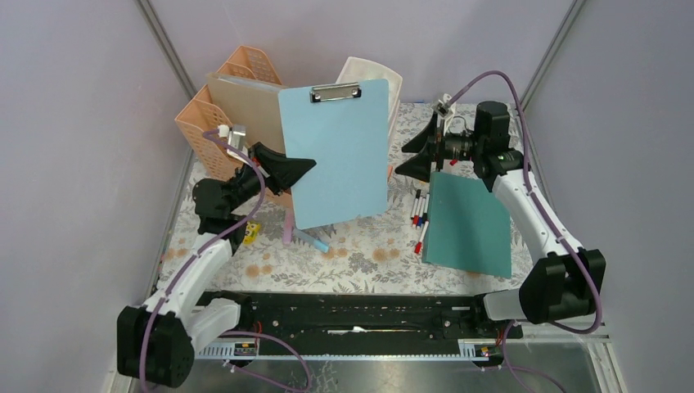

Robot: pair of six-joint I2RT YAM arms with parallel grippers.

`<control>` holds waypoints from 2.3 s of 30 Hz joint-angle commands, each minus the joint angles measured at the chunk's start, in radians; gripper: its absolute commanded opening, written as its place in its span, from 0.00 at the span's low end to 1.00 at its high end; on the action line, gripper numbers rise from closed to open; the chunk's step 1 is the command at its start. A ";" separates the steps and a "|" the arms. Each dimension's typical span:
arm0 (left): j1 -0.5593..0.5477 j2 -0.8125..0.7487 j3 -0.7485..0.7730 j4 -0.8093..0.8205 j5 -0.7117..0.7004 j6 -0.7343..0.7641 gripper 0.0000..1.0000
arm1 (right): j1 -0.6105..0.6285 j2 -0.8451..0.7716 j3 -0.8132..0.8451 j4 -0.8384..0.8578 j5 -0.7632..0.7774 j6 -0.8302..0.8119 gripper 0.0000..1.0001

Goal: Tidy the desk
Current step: Pick up the folder from the center of the board, then place the folder in the storage box.

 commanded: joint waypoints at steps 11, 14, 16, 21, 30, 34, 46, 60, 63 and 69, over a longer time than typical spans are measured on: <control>0.103 0.154 0.016 0.614 0.227 -0.418 0.00 | 0.171 0.088 0.206 0.269 -0.073 0.362 1.00; 0.107 0.134 0.042 0.500 0.248 -0.347 0.00 | 0.206 0.119 0.254 0.286 -0.067 0.413 0.98; 0.111 0.109 0.060 0.390 0.256 -0.257 0.00 | 0.221 0.135 0.281 0.321 -0.073 0.465 0.94; 0.116 0.045 0.094 0.129 0.234 -0.077 0.00 | 0.239 0.140 0.273 0.472 -0.097 0.627 0.53; 0.139 0.030 0.091 0.074 0.183 -0.065 0.00 | 0.245 0.120 0.249 0.562 -0.112 0.679 0.00; 0.180 -0.028 0.129 -0.245 0.033 0.029 0.50 | 0.244 0.114 0.311 0.354 -0.025 0.497 0.00; 0.194 -0.389 0.230 -1.036 -0.700 0.450 0.99 | 0.367 0.386 0.695 0.052 0.206 0.253 0.00; 0.194 -0.734 0.171 -1.240 -0.941 0.443 0.99 | 0.631 0.821 1.278 -0.016 0.668 0.033 0.00; 0.194 -0.793 0.147 -1.245 -0.967 0.444 0.99 | 0.648 0.893 1.363 0.015 0.735 0.020 0.00; 0.194 -0.857 0.070 -1.234 -0.968 0.478 0.99 | 0.662 0.969 1.449 0.011 0.779 -0.021 0.00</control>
